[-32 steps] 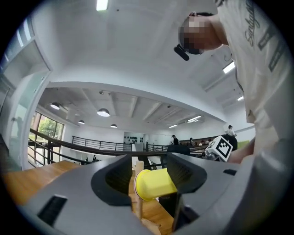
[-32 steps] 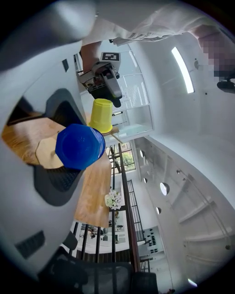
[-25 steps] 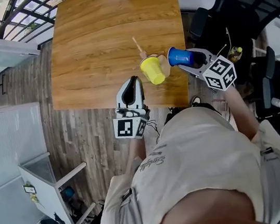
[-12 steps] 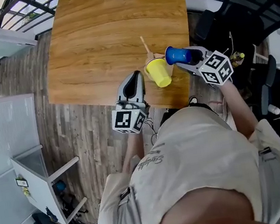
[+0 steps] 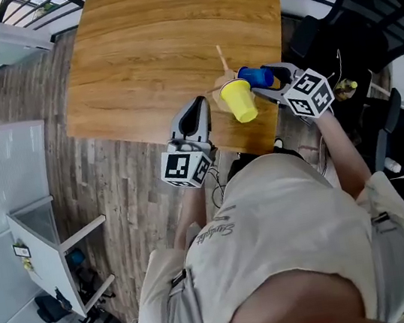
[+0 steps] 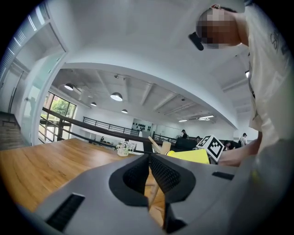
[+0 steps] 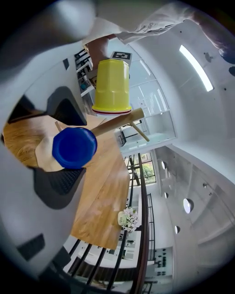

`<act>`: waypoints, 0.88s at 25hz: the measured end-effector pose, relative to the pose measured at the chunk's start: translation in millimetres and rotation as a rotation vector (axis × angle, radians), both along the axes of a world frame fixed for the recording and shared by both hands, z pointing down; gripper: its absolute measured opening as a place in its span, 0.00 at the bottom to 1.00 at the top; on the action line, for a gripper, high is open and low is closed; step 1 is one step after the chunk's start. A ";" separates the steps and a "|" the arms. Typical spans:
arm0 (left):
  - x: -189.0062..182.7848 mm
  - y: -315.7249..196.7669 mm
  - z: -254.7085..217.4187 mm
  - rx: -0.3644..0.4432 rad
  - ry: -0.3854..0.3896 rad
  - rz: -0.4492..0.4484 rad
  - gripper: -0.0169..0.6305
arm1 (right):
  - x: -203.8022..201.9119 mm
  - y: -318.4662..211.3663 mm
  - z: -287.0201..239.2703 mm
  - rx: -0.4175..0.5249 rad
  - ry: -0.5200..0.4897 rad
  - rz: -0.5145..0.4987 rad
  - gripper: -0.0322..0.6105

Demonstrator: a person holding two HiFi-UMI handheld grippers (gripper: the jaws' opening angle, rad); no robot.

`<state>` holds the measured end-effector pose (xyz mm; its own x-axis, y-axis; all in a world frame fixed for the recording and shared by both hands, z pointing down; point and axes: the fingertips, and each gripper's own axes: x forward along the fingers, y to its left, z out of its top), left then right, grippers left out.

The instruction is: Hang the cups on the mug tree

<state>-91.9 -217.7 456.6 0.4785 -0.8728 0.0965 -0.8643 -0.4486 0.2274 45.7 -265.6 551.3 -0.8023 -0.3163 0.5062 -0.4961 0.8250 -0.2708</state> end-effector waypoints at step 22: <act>-0.7 23.2 -13.6 0.022 -0.055 -0.003 0.07 | 58.1 11.0 -60.4 0.097 -0.134 0.250 0.28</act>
